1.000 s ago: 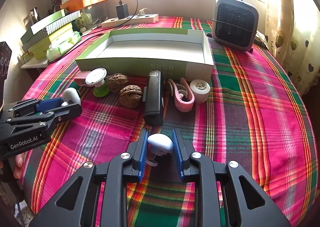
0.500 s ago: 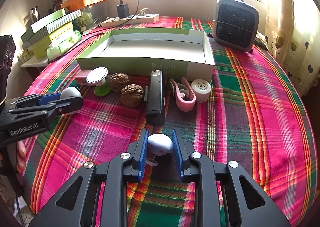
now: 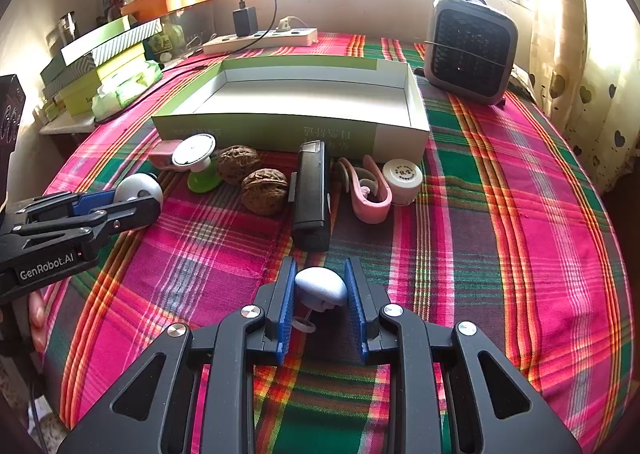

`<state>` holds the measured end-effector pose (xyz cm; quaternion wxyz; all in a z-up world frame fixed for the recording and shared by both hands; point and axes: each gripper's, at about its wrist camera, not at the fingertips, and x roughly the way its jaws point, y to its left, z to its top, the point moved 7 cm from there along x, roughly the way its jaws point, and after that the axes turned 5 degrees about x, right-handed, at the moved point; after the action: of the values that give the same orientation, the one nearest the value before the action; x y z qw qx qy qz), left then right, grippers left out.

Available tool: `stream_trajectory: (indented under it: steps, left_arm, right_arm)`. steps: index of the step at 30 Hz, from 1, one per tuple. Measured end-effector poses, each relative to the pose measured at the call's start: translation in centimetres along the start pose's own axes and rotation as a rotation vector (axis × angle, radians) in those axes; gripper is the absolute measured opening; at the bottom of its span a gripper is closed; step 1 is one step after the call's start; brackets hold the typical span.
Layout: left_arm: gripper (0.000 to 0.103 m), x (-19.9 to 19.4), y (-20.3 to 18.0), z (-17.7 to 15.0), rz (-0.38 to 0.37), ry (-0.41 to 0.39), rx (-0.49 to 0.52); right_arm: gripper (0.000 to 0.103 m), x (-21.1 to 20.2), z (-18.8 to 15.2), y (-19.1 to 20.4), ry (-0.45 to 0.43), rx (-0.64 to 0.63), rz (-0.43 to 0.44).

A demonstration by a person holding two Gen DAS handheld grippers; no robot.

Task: Organize objects
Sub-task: 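Close the right tool on the mushroom knob while the left tool grasps the panda-face ball, then lift the knob with the right tool while the left tool lifts the panda ball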

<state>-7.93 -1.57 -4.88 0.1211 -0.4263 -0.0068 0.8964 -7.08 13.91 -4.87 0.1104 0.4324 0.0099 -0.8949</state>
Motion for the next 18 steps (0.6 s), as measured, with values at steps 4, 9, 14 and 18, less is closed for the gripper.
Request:
stream_trajectory:
  steps: [4, 9, 14, 18]
  left_arm:
    - [0.033, -0.07, 0.02, -0.08, 0.006, -0.004, -0.002]
    - [0.033, -0.06, 0.03, -0.05, 0.008, -0.006, -0.005]
    - [0.033, -0.05, 0.07, -0.04, 0.010, -0.005, -0.003]
    - [0.033, -0.20, 0.28, -0.05, 0.022, -0.005, 0.002]
  right_arm:
    - [0.026, 0.02, 0.02, -0.03, 0.000, 0.001, 0.001]
    - [0.026, 0.00, 0.00, -0.02, 0.000, 0.001, 0.001]
    - [0.026, -0.02, -0.04, 0.05, 0.000, 0.003, 0.001]
    - [0.026, -0.05, -0.05, 0.11, 0.000, 0.003, 0.003]
